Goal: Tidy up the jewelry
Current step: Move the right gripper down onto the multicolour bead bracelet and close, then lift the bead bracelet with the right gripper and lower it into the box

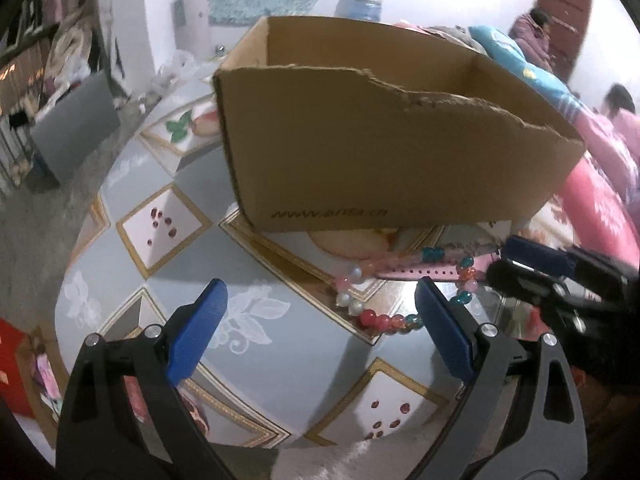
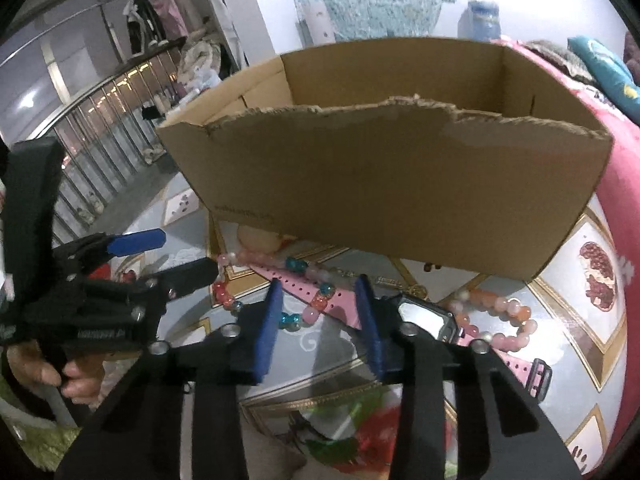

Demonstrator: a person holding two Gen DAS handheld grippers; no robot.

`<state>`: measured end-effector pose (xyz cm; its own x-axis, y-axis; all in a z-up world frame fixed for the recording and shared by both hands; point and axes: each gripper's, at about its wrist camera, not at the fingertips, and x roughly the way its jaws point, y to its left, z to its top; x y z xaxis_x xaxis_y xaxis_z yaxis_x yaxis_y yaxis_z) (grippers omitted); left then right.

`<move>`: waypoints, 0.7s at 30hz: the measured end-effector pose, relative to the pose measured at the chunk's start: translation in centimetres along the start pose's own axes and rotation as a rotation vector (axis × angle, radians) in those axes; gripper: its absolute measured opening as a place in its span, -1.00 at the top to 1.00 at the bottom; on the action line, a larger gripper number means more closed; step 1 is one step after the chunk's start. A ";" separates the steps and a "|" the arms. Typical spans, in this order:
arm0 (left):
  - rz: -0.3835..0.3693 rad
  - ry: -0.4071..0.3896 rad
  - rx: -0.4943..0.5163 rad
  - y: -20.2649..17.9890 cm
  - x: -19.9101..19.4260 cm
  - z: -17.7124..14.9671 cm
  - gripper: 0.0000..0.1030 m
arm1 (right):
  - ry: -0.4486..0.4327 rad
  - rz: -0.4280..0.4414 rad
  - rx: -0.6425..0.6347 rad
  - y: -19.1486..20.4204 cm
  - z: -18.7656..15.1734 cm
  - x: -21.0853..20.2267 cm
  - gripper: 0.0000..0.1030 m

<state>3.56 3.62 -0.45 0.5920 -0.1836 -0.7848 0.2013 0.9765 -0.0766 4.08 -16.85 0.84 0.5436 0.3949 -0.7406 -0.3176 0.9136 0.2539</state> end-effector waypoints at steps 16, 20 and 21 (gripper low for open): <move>-0.018 0.068 0.140 -1.3 2.4 0.2 0.60 | 0.119 -0.087 -0.061 1.8 0.8 3.2 0.62; -0.011 0.057 0.157 -1.7 2.5 0.3 0.74 | 0.126 -0.073 -0.065 1.8 0.8 3.4 0.72; -0.014 0.057 0.157 -1.7 2.5 0.3 0.78 | 0.124 -0.072 -0.063 1.9 1.1 3.5 0.77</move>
<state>4.91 1.48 -2.09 0.5438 -0.1864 -0.8183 0.3314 0.9435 0.0053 6.25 -13.66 -0.61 0.4681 0.3097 -0.8276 -0.3317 0.9297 0.1602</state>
